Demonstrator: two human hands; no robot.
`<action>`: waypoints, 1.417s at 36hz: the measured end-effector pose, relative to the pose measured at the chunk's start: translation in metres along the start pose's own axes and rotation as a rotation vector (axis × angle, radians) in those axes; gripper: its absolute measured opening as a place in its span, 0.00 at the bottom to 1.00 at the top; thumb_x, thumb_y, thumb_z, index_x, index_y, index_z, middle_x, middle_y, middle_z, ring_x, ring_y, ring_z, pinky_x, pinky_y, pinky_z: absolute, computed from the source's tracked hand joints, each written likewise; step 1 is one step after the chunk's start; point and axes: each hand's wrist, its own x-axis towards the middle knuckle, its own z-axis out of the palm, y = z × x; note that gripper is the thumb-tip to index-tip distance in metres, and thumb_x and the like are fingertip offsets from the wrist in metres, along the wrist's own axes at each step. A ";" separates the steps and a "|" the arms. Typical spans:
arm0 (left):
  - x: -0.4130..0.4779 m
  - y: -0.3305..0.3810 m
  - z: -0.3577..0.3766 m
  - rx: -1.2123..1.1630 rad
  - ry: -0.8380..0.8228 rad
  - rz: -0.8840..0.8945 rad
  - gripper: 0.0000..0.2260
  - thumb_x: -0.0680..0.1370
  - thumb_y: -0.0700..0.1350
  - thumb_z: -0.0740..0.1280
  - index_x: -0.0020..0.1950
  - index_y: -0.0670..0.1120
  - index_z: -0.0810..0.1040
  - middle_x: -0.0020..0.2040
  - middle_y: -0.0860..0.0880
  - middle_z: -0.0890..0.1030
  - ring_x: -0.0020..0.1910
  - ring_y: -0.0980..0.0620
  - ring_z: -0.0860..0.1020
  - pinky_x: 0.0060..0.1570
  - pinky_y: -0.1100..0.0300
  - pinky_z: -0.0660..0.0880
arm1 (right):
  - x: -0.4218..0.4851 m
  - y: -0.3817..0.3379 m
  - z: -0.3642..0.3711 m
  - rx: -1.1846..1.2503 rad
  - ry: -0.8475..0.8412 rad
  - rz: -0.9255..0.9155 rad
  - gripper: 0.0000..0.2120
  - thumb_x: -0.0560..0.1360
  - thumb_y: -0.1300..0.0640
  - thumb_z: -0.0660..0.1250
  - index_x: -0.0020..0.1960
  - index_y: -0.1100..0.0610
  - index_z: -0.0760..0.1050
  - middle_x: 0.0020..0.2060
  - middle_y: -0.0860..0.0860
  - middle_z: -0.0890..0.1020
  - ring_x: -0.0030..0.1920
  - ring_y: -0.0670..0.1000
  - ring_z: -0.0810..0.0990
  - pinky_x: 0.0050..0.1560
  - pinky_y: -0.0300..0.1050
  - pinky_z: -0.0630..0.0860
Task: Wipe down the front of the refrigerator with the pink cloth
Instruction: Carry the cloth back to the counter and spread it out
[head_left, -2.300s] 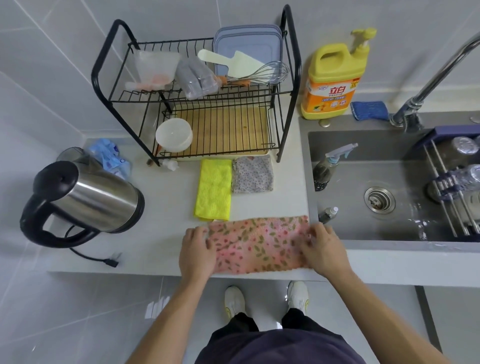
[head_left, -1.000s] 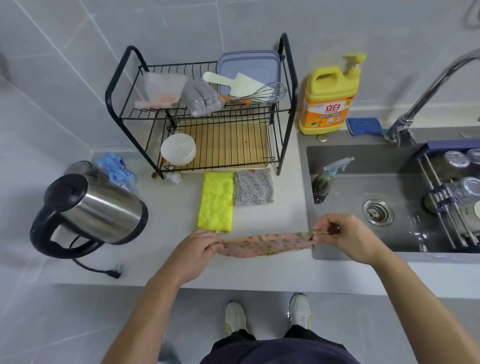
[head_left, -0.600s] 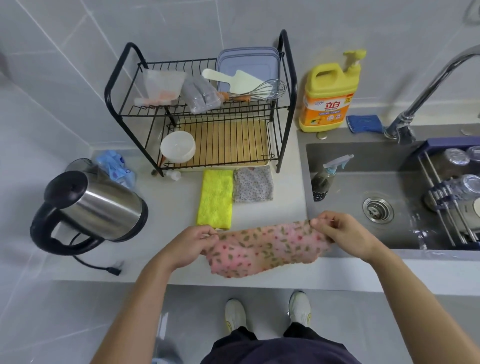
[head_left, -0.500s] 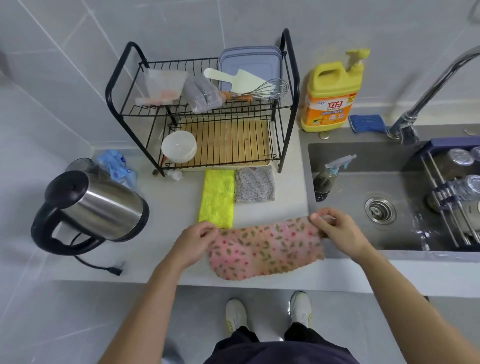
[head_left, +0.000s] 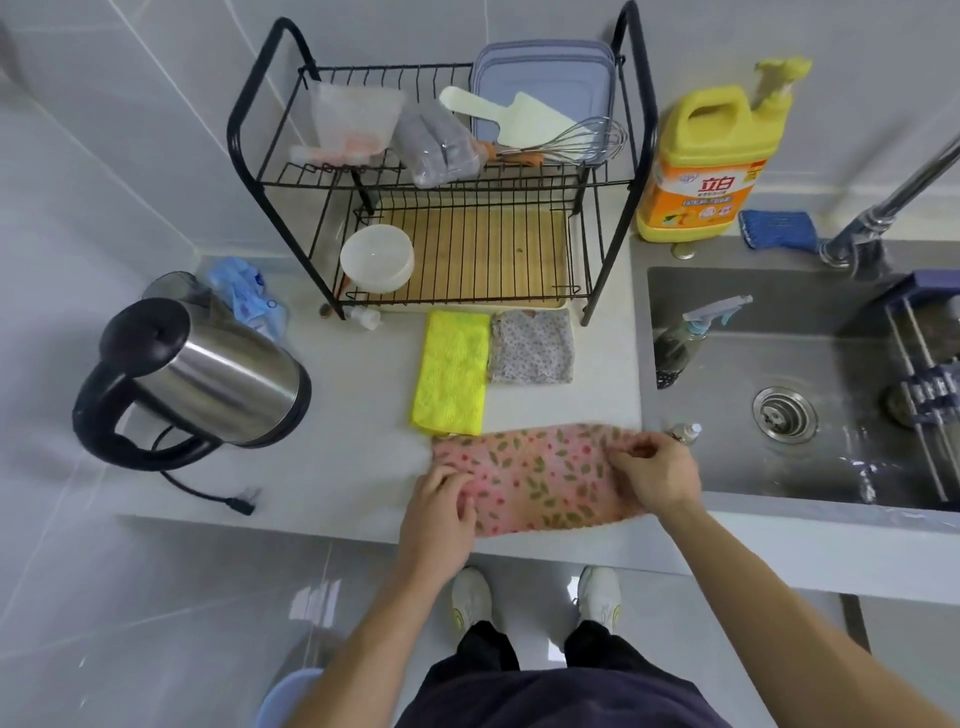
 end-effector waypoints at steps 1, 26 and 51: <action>-0.001 0.002 0.000 -0.029 0.027 -0.004 0.13 0.82 0.40 0.66 0.66 0.44 0.81 0.65 0.52 0.76 0.66 0.52 0.72 0.64 0.60 0.71 | -0.002 -0.001 0.002 -0.019 0.012 -0.072 0.08 0.74 0.56 0.77 0.42 0.49 0.79 0.48 0.53 0.82 0.52 0.56 0.81 0.52 0.47 0.76; -0.005 -0.007 -0.008 -0.715 -0.034 -0.311 0.31 0.82 0.33 0.65 0.79 0.59 0.67 0.61 0.57 0.83 0.59 0.60 0.82 0.59 0.59 0.80 | -0.074 -0.015 0.085 -0.248 -0.263 -0.383 0.07 0.83 0.58 0.64 0.59 0.57 0.77 0.50 0.54 0.80 0.49 0.57 0.80 0.53 0.55 0.78; -0.020 0.024 0.015 -0.028 0.030 0.010 0.20 0.82 0.43 0.68 0.74 0.48 0.72 0.70 0.50 0.71 0.68 0.47 0.73 0.61 0.55 0.75 | -0.060 0.035 0.068 -0.345 0.019 -0.482 0.21 0.75 0.61 0.74 0.66 0.58 0.74 0.55 0.54 0.75 0.49 0.59 0.79 0.44 0.52 0.78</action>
